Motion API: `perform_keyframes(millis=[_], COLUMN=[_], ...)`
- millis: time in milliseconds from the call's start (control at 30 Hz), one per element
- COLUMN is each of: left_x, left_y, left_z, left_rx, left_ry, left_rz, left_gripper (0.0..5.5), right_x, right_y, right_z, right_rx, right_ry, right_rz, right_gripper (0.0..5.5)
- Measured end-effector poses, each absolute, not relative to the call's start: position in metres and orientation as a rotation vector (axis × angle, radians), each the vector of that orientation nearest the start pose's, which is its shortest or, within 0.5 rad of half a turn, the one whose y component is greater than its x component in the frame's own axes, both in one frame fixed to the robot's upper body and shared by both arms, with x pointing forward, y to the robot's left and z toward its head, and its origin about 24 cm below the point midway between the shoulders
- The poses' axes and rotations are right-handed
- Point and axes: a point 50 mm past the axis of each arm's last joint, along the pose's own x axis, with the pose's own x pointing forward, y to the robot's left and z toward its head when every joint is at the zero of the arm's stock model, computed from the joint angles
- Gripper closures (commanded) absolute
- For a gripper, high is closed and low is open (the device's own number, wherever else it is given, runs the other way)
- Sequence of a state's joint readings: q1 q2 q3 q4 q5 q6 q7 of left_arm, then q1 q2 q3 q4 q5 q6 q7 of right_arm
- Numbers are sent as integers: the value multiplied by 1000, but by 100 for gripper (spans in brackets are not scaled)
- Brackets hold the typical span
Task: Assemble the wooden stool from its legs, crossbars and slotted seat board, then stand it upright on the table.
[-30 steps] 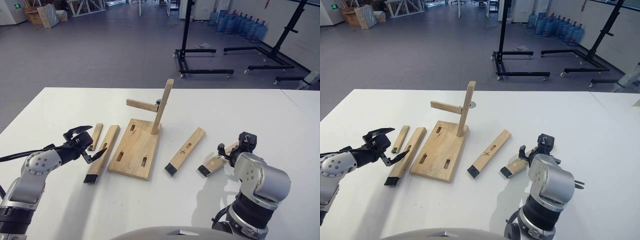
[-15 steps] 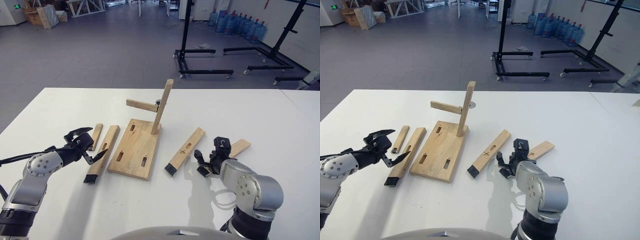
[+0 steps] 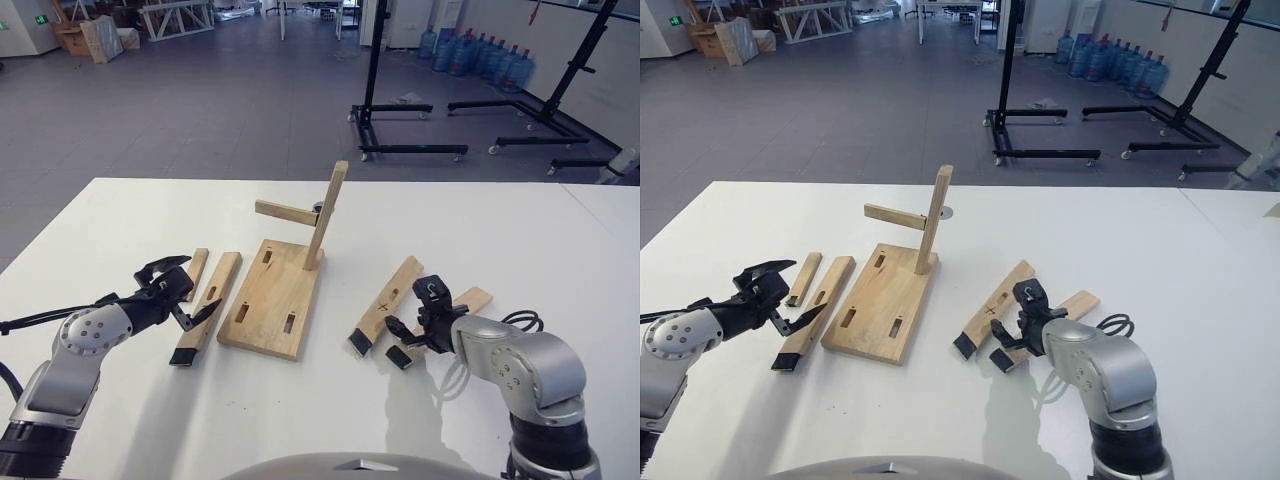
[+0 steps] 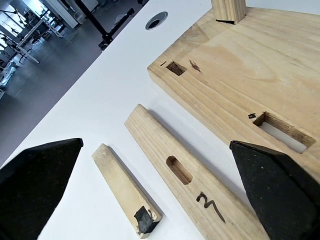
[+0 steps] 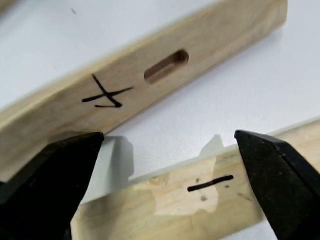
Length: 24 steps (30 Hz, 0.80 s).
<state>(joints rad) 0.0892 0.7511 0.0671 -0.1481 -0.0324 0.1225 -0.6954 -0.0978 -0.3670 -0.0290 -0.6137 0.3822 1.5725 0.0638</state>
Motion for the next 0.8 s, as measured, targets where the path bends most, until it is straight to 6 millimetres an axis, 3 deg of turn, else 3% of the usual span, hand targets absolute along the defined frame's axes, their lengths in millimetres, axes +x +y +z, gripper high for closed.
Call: perform_keyframes(millis=[167, 300, 567, 800], left_x=[227, 227, 225, 224], left_y=[255, 252, 249, 249], left_z=[83, 80, 76, 75], left_rx=[672, 658, 651, 650], left_ry=[296, 297, 304, 308], left_rz=[-629, -630, -637, -636], left_gripper=[10, 10, 10, 10], right_x=[219, 231, 240, 241], right_y=[-175, -170, -173, -199], right_z=[78, 93, 105, 120], right_rx=[-26, -13, -4, -89], right_ry=[905, 841, 794, 793], right_rz=[294, 339, 335, 310], right_gripper=[68, 68, 68, 68])
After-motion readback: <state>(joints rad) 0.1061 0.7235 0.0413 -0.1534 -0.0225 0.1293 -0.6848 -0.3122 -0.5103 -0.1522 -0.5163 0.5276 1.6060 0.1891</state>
